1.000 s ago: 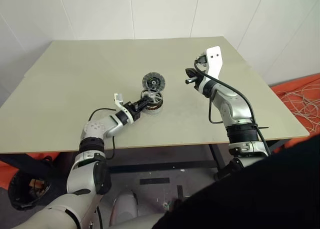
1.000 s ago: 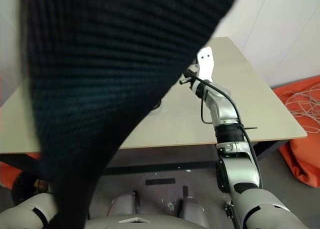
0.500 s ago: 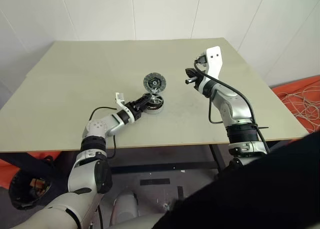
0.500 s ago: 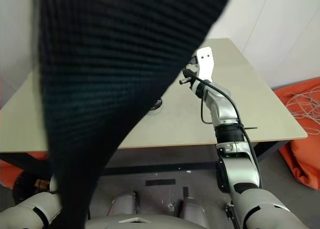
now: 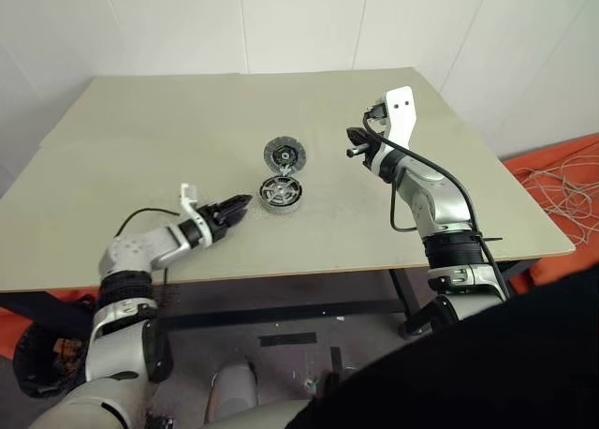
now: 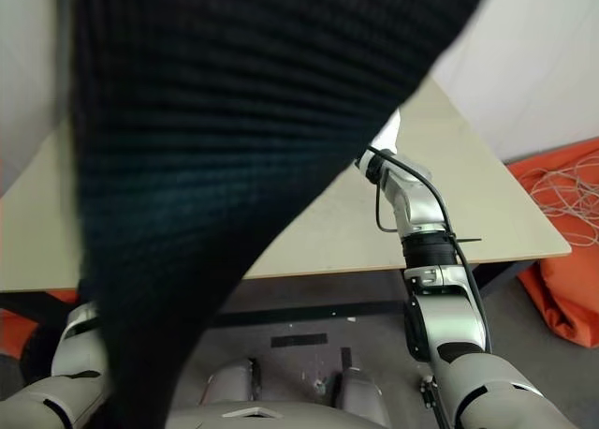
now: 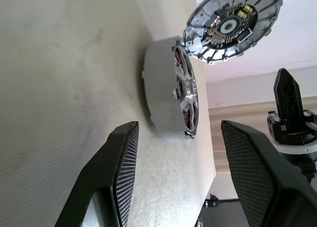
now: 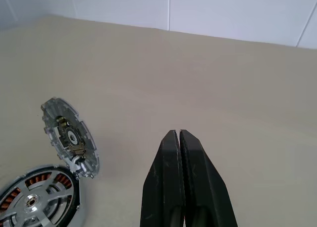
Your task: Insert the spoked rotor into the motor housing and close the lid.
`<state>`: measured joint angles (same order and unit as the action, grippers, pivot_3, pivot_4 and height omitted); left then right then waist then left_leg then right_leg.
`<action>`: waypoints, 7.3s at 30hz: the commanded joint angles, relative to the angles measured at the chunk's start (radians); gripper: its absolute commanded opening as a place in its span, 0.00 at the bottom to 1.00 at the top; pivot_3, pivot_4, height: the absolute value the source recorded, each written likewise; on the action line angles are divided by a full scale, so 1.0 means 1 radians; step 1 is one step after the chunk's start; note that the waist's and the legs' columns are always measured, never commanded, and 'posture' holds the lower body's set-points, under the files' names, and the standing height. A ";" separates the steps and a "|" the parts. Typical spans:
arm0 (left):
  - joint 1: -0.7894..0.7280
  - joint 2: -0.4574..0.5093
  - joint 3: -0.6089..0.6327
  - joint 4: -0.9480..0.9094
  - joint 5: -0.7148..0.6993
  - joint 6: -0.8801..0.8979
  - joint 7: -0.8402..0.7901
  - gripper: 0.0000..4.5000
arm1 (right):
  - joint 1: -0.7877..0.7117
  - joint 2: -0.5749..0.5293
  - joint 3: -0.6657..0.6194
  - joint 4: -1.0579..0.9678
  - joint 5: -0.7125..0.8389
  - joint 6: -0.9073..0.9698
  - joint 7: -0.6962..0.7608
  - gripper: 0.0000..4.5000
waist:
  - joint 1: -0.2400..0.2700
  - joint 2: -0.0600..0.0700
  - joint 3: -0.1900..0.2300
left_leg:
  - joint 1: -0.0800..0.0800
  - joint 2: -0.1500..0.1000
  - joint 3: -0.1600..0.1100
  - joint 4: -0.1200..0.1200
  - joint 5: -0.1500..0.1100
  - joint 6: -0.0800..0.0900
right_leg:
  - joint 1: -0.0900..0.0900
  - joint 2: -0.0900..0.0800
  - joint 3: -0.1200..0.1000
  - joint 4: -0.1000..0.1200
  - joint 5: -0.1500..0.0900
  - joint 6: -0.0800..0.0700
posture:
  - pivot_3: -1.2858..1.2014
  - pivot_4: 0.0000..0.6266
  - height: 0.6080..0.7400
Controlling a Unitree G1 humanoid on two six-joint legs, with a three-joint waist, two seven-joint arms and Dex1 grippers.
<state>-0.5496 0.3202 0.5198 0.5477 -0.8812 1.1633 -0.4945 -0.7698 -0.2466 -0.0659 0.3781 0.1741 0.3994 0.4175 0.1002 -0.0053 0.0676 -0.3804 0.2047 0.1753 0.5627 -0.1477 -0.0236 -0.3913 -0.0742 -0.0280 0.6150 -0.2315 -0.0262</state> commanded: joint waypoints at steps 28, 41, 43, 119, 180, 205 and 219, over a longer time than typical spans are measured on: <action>0.079 0.028 -0.203 -0.267 0.245 -0.447 -0.070 0.63 | 0.089 0.257 0.157 0.318 -0.055 -0.074 0.023 0.00 | -0.009 0.000 0.000 | 0.002 0.001 -0.001 -0.001 0.001 -0.001 | 0.000 0.000 0.001 0.000 0.001 0.001 | 0.52 0.00 1.00; 0.089 0.016 -0.209 -0.259 0.249 -0.444 -0.059 0.63 | 0.028 0.213 0.113 0.187 -0.024 -0.101 0.052 0.00 | -0.004 0.000 0.000 | 0.009 0.001 -0.002 -0.001 0.000 0.000 | 0.006 0.000 0.002 0.000 0.000 0.001 | 0.52 0.00 1.00; 0.092 0.011 -0.215 -0.256 0.253 -0.443 -0.060 0.63 | 0.020 0.214 0.121 0.152 -0.021 -0.088 0.062 0.00 | -0.005 0.000 0.000 | 0.006 0.001 -0.002 -0.001 0.000 0.000 | 0.004 0.000 0.002 0.000 0.001 0.001 | 0.52 0.00 1.00; 0.078 0.042 -0.241 -0.245 0.313 -0.505 -0.093 0.64 | -0.013 0.039 0.121 0.211 -0.107 -0.180 0.184 0.49 | -0.005 0.000 0.000 | -0.001 0.001 0.000 0.002 0.000 0.000 | -0.004 0.000 0.002 0.003 0.001 0.000 | 0.52 0.00 1.00; 0.159 0.013 -0.228 -0.335 0.302 -0.509 -0.067 0.64 | -0.377 0.022 0.536 0.687 -0.484 -0.789 0.705 0.64 | -0.007 -0.001 0.000 | -0.005 0.002 -0.001 0.011 -0.004 0.006 | -0.004 0.000 0.001 0.008 0.001 -0.001 | 0.52 0.00 1.00; 0.167 0.021 -0.198 -0.392 0.197 -0.326 -0.041 0.64 | -0.410 0.081 0.520 0.891 -0.564 -0.797 0.557 0.64 | -0.031 0.001 0.001 | -0.005 0.002 -0.001 0.013 -0.004 0.005 | -0.005 0.000 0.001 0.009 0.001 -0.001 | 0.52 0.00 1.00; 0.181 0.016 -0.195 -0.406 0.195 -0.339 -0.026 0.64 | -0.403 0.090 0.523 0.884 -0.578 -0.814 0.562 0.22 | -0.032 0.001 0.001 | -0.005 0.002 -0.001 0.013 -0.004 0.006 | -0.005 0.000 0.001 0.009 0.001 -0.001 | 0.52 0.00 1.00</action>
<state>-0.3585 0.3351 0.3168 0.1857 -0.6775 0.8434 -0.5185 -1.1655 -0.1602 0.4534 1.2782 -0.3945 -0.4019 0.9742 0.0686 -0.0045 0.0685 -0.3856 0.2070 0.1744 0.5754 -0.1516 -0.0177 -0.3961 -0.0743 -0.0268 0.6240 -0.2301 -0.0274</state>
